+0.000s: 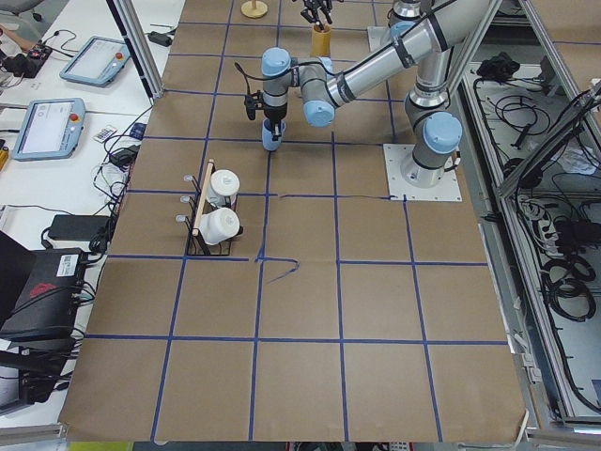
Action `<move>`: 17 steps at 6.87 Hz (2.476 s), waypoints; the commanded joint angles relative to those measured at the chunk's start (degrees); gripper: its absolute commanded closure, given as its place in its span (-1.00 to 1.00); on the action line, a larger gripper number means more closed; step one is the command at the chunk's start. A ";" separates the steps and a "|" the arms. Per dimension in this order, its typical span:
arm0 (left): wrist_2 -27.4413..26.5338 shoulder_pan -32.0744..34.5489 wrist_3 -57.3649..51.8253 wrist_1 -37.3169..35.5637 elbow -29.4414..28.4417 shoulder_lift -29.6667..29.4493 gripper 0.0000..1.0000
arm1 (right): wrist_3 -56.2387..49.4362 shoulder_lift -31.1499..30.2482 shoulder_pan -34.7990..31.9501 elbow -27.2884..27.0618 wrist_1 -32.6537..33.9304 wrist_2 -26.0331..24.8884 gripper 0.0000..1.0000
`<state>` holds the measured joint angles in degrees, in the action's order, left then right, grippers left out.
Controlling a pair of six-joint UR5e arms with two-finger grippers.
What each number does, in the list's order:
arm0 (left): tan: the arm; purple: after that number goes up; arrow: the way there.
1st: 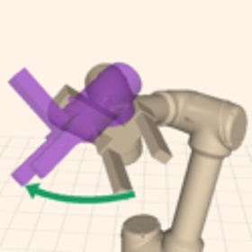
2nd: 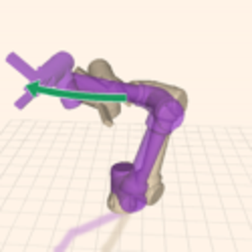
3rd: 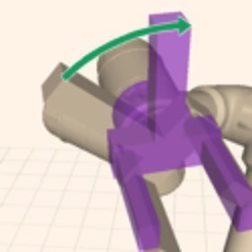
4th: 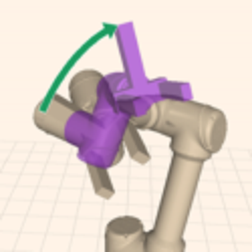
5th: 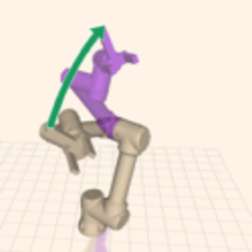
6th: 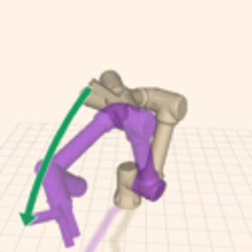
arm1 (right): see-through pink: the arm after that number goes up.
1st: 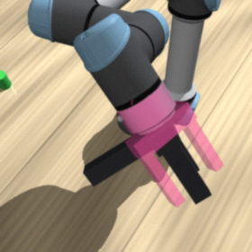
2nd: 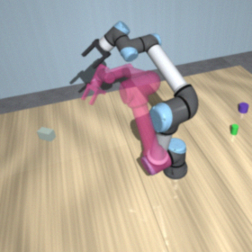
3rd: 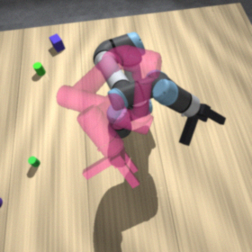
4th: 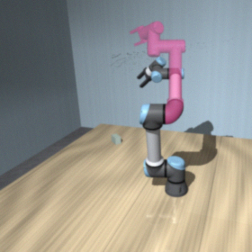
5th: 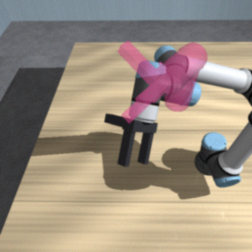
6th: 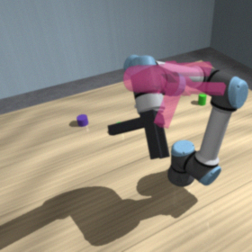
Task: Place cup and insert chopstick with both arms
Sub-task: 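Carry blue cup farther away with left gripper while right gripper grasps chopstick, then release blue cup and lift left gripper while right gripper pulls chopstick out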
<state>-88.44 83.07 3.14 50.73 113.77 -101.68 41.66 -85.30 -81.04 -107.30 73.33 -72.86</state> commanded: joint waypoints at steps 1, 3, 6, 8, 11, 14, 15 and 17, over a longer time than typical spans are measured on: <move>0.46 3.04 5.70 -0.02 -3.97 -0.45 1.00 | 0.00 0.31 0.00 -0.54 0.06 0.00 0.05; 1.70 9.44 14.48 0.16 -8.46 -3.42 1.00 | 0.00 0.31 0.00 -0.45 0.14 0.00 0.47; 2.22 16.66 26.87 0.07 -21.45 -13.07 1.00 | 0.35 0.23 0.17 0.77 -0.03 0.00 0.62; 1.35 21.32 31.10 -0.02 -25.25 -18.97 1.00 | 0.61 0.23 0.26 2.44 -2.74 0.00 0.69; -0.50 23.97 33.06 -0.28 -26.49 -21.88 1.00 | 0.70 -0.39 0.53 2.80 -4.42 0.09 0.75; -0.24 24.77 33.42 -0.37 -26.58 -21.80 1.00 | 2.37 -0.30 0.44 9.18 -12.38 2.99 0.87; -0.24 24.77 33.16 -0.28 -26.49 -21.98 0.80 | 2.37 -0.30 0.44 11.30 -14.16 2.47 0.87; 0.28 24.60 32.28 -0.02 -26.76 -19.89 -0.99 | 2.55 -0.39 0.62 15.26 -16.79 2.72 0.87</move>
<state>-88.56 107.80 35.95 50.49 87.18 -122.91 44.14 -85.62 -80.48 -94.64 58.75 -70.30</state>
